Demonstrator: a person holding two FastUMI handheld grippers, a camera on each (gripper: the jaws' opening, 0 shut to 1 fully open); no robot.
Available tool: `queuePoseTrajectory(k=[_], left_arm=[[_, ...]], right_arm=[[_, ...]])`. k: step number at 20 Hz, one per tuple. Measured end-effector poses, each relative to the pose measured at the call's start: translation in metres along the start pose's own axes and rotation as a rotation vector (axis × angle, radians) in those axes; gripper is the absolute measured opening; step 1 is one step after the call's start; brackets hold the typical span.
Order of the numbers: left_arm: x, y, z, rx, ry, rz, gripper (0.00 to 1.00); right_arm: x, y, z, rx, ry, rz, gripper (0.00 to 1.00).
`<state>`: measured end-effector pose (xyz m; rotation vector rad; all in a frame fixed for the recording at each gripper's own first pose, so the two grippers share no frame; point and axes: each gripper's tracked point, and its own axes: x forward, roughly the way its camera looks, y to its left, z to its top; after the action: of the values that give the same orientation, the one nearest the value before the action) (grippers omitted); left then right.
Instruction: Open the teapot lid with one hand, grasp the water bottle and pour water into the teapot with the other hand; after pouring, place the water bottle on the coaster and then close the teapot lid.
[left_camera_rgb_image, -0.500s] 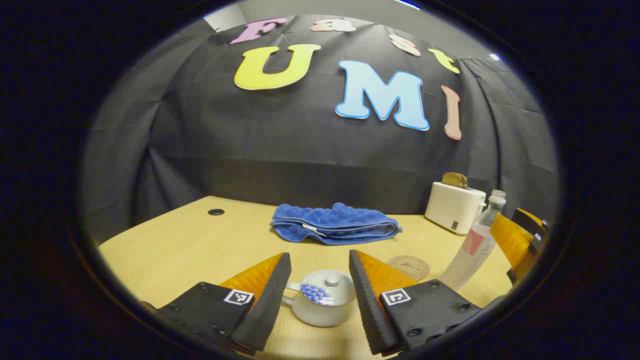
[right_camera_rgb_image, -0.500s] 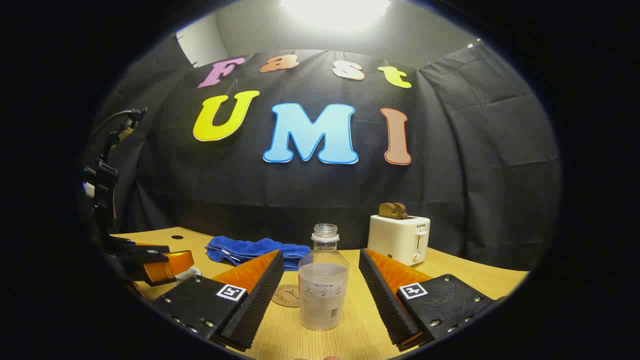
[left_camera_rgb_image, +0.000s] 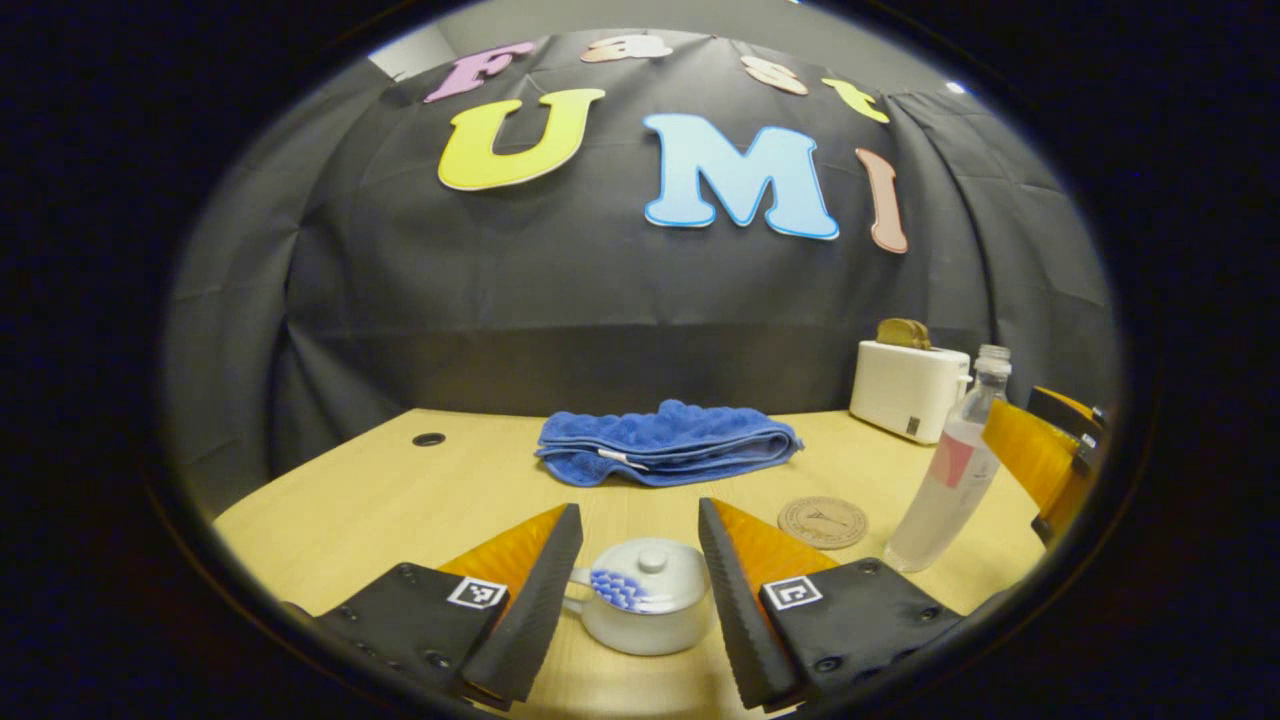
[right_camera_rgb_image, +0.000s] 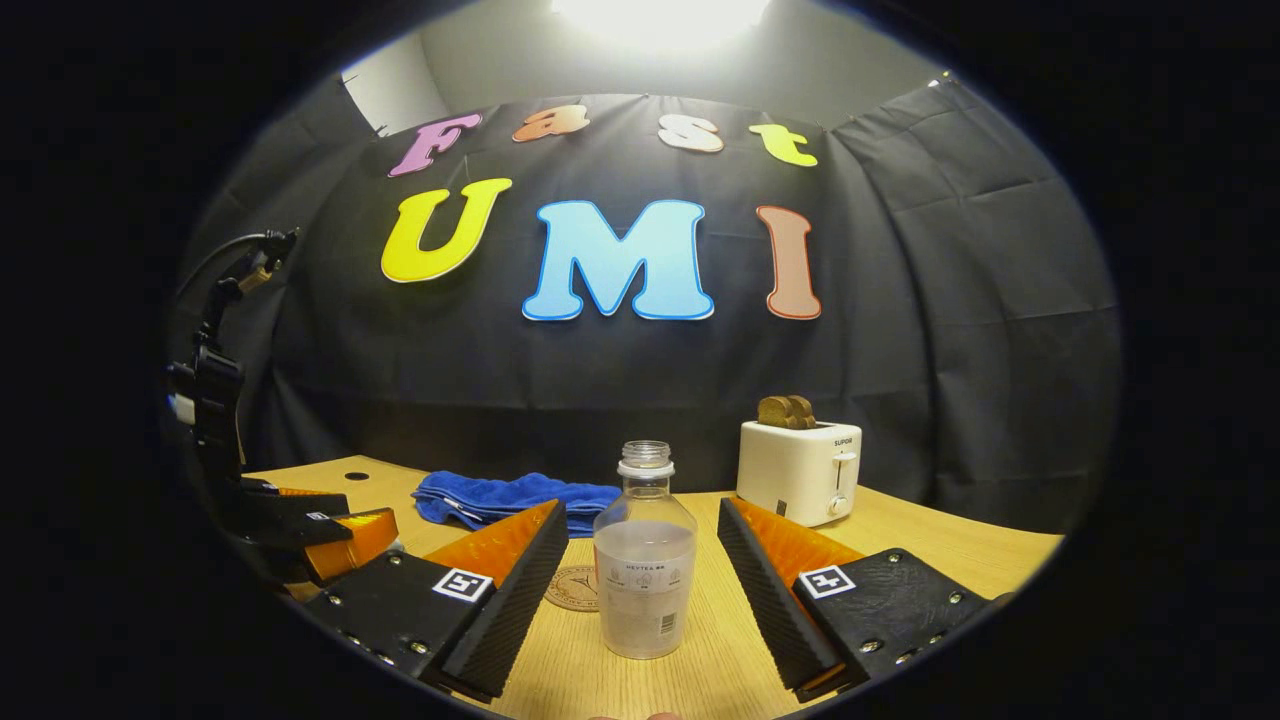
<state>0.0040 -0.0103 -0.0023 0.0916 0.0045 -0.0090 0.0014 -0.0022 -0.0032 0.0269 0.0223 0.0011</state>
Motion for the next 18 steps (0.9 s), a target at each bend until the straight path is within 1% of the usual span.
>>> queuePoseTrajectory(k=[3, 4, 5, 7, 10, 17, 18], left_arm=[[0.002, 0.000, -0.003, 0.007, 0.011, 0.002, 0.75], [0.002, 0.001, -0.005, 0.009, 0.012, 0.007, 0.69], [0.002, 0.000, -0.004, 0.014, 0.014, 0.010, 0.72], [0.004, 0.000, -0.005, 0.018, 0.014, 0.011, 0.72], [0.004, -0.002, -0.006, 0.033, 0.012, 0.012, 0.68], [0.005, -0.009, -0.004, 0.052, 0.009, 0.001, 0.68], [0.006, -0.011, -0.003, 0.059, 0.007, -0.002, 0.62]], right_arm=[[0.000, 0.000, -0.002, 0.005, 0.007, 0.002, 0.95], [0.001, 0.000, -0.004, 0.006, 0.010, 0.003, 0.95], [0.001, 0.000, -0.004, 0.007, 0.014, 0.004, 0.95], [0.002, 0.001, -0.005, 0.009, 0.019, 0.004, 0.95], [0.003, 0.001, -0.010, 0.014, 0.033, 0.007, 0.95], [0.005, 0.001, -0.016, 0.033, 0.059, 0.011, 0.96], [0.005, 0.001, -0.018, 0.037, 0.062, 0.012, 0.96]])
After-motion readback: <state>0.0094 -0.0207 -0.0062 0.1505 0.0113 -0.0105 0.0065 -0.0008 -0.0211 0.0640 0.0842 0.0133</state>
